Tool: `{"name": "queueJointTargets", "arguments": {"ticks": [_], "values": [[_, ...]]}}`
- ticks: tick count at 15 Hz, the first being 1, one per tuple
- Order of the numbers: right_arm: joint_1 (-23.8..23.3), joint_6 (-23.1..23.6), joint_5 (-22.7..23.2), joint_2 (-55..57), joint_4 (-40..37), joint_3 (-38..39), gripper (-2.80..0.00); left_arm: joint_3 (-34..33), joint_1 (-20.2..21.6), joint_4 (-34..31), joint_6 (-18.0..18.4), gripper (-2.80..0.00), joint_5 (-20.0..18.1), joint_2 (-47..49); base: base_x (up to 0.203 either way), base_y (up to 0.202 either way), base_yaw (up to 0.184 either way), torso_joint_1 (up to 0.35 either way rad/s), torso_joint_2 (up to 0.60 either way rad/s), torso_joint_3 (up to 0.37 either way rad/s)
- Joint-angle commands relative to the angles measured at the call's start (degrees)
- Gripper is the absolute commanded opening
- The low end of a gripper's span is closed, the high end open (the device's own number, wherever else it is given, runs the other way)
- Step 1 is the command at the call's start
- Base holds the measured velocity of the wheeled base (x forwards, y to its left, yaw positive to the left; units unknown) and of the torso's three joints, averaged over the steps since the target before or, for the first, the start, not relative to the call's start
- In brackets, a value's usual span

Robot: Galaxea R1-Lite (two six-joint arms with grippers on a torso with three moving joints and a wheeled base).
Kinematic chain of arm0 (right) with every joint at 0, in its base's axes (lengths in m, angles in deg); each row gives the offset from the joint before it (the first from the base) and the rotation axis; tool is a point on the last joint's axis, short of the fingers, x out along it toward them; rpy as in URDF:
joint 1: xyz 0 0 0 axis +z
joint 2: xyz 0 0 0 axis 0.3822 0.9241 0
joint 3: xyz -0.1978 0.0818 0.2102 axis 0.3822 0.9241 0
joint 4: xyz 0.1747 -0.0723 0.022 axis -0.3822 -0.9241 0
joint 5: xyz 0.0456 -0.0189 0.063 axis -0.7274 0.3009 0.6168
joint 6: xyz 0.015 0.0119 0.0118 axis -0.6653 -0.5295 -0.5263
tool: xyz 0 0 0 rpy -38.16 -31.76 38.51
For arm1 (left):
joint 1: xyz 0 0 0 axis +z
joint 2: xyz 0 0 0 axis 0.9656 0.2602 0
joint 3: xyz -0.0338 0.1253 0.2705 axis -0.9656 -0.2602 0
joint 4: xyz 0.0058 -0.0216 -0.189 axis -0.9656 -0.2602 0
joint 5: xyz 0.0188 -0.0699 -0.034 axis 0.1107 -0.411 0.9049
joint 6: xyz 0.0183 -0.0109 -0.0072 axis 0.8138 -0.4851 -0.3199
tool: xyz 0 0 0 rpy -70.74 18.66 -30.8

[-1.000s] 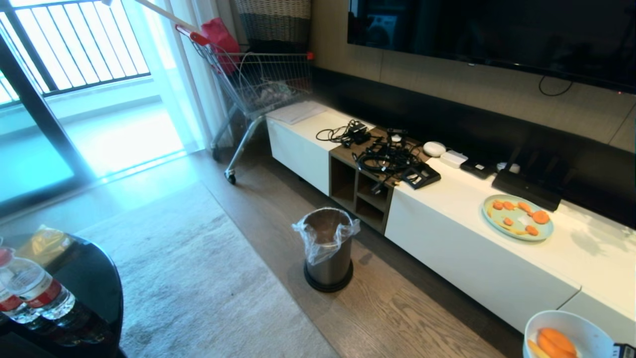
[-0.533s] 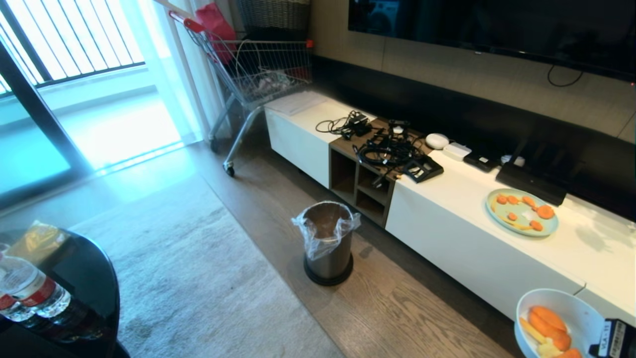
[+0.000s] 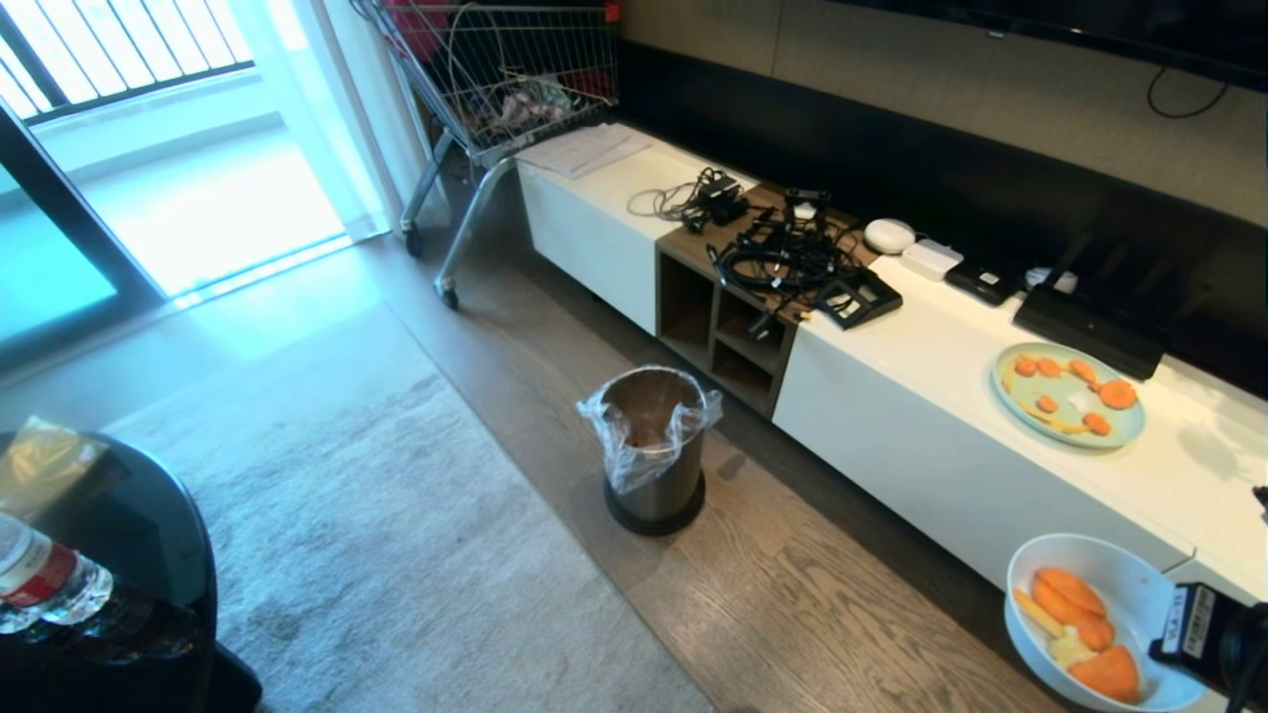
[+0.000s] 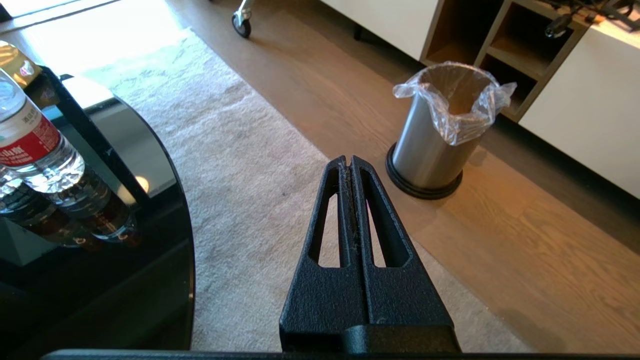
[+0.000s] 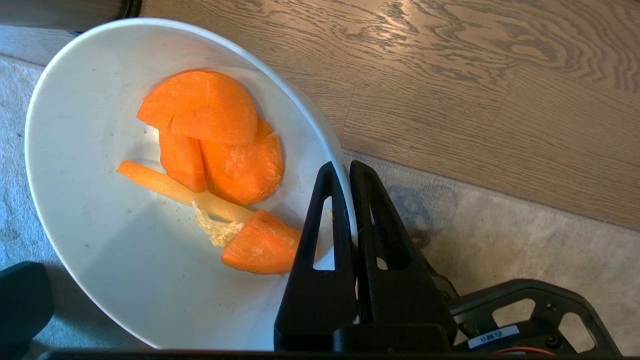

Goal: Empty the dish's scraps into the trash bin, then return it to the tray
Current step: Move the bowl over the trash can

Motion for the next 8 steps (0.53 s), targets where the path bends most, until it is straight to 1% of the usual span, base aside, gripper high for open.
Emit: {"name": "queueJointTargets", "arguments": {"ticks": [1, 6, 8], "values": [[0.09, -0.20, -0.08, 1.71, -0.11, -1.55, -2.80, 0.00, 0.00, 0.01, -0.03, -2.80, 0.02, -0.02, 0.000, 0.000, 0.000, 0.001, 0.01, -0.205], [0.24, 1.21, -0.20, 8.24, -0.08, -8.88, -2.80, 0.00, 0.00, 0.01, -0.03, -2.80, 0.02, -0.02, 0.000, 0.000, 0.000, 0.003, 0.00, -0.196], [0.56, 1.32, -0.37, 10.37, 1.24, -11.52, -2.80, 0.00, 0.00, 0.01, 0.05, -2.80, 0.02, -0.02, 0.000, 0.000, 0.000, 0.002, 0.00, -0.191]]}}
